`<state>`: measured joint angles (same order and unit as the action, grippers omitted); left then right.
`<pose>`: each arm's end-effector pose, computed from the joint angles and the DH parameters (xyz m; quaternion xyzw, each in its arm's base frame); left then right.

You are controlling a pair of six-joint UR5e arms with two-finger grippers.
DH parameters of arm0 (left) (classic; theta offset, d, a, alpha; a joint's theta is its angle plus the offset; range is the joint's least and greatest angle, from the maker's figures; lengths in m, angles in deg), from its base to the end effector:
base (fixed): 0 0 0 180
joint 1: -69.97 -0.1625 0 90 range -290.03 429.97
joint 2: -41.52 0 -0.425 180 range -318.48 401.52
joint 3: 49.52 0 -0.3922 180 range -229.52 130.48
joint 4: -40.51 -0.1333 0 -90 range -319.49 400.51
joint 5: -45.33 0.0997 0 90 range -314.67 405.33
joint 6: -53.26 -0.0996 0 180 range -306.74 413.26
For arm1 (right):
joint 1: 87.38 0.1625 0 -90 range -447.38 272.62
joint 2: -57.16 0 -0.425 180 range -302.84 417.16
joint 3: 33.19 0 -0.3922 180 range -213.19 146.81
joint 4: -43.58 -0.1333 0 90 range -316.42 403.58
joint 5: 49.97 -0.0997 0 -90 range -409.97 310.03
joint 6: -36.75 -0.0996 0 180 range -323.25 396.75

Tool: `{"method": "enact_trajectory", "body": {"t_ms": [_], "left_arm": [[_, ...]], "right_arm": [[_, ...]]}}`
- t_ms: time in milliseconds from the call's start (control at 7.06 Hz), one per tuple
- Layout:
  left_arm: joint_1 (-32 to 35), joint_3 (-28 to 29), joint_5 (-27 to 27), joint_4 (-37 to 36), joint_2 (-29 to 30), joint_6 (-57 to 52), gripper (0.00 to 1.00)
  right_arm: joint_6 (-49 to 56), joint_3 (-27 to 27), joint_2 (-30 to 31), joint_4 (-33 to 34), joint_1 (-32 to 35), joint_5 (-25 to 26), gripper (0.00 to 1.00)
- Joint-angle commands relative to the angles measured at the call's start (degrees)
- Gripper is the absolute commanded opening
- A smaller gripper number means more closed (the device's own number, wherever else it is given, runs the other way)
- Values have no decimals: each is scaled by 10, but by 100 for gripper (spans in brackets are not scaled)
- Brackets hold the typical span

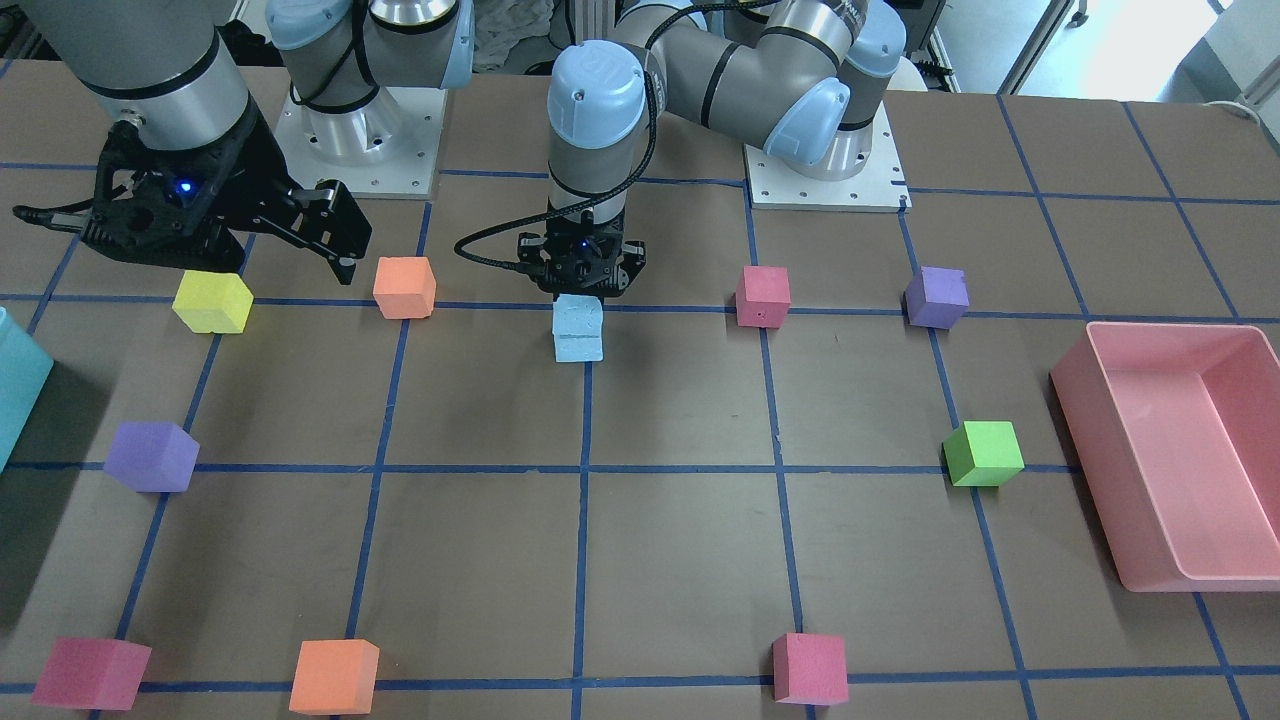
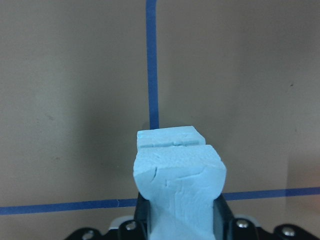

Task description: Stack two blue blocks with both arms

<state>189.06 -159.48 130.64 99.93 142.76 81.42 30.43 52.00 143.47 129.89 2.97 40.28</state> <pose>-0.3749 -0.3830 0.2758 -0.0079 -0.9991 -0.0243 0.0333 0.1360 -0.5138 0.4903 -0.0520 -0.9984 -0.0223 0.0035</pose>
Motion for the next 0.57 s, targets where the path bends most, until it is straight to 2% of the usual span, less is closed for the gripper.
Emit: {"method": "enact_trajectory", "body": {"t_ms": [0, 425], "left_arm": [[0, 1, -1, 0, -1, 1, 98], [-10, 6, -1, -1, -19, -2, 100]], "right_arm": [[0, 1, 0, 0, 0, 0, 100], [0, 1, 0, 0, 0, 0, 100]]}}
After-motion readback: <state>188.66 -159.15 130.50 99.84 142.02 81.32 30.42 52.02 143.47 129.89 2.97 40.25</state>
